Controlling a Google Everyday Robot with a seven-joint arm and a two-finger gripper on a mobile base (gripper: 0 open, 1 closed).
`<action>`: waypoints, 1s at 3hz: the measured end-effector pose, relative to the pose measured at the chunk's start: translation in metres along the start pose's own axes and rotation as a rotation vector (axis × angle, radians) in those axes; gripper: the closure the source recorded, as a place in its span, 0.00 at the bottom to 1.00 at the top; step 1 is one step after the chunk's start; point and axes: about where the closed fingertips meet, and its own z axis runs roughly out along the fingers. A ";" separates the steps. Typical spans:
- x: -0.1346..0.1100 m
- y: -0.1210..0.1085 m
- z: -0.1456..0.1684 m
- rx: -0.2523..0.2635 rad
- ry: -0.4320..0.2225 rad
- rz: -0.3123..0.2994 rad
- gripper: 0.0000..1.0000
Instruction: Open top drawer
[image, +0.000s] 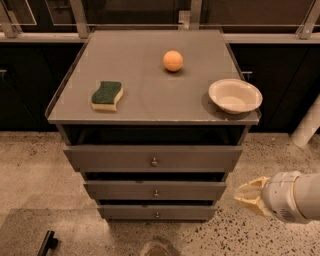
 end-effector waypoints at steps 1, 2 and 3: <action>-0.019 -0.025 0.004 0.134 -0.147 0.024 1.00; -0.043 -0.063 0.002 0.262 -0.247 0.027 1.00; -0.045 -0.066 0.001 0.280 -0.246 0.022 1.00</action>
Offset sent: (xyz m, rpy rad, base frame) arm 0.1162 -0.0218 0.0541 0.1363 -0.4788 -0.2593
